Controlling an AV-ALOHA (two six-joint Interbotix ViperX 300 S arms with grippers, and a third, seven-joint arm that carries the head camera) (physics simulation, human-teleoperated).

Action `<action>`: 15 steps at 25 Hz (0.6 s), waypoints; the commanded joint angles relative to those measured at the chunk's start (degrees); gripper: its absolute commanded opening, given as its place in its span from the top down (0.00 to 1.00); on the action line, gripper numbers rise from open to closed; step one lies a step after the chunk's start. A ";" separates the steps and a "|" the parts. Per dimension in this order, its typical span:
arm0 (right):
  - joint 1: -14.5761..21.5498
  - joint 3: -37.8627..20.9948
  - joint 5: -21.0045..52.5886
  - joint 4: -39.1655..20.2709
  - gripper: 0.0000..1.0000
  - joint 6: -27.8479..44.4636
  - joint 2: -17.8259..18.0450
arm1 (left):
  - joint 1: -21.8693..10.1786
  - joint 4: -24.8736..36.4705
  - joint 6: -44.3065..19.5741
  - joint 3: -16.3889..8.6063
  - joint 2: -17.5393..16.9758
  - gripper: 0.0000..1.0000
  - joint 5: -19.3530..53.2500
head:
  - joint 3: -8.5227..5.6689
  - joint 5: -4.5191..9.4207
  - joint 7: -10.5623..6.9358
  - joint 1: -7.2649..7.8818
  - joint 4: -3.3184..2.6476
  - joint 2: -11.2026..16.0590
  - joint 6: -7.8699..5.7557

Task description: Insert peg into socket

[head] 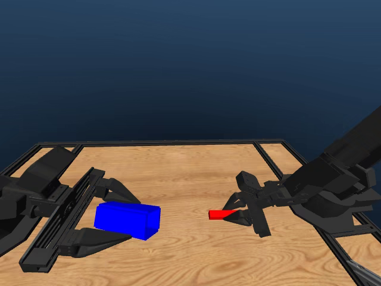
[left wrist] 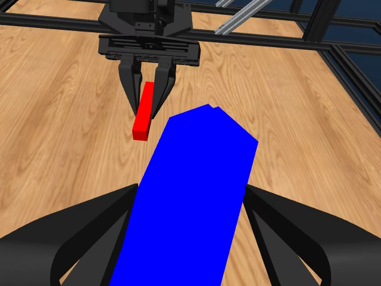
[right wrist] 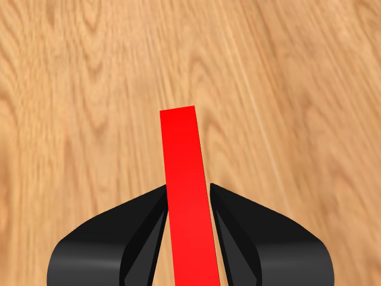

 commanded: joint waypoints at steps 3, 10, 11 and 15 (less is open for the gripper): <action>0.83 -2.73 0.98 4.04 1.00 -7.49 -4.53 | -1.25 -4.26 3.49 -1.14 -0.02 1.00 -6.39 | 0.48 0.09 0.67 -0.04 0.00 -3.76 0.00; 1.40 -10.62 9.93 1.19 1.00 -9.24 -13.07 | -5.38 -13.19 8.03 -1.24 2.79 1.00 -12.71 | 2.26 0.69 2.63 1.00 0.33 -8.45 0.17; -0.69 -13.26 11.91 0.20 1.00 -8.14 -15.01 | -6.13 -13.59 8.72 -2.11 2.62 1.00 -12.69 | 2.52 0.82 2.87 1.28 0.39 -9.02 0.13; 2.08 -19.52 18.36 -5.89 1.00 -8.26 -17.40 | -6.32 -16.11 9.56 -1.30 3.24 1.00 -11.75 | 3.21 1.38 3.39 2.49 0.68 -10.40 -0.12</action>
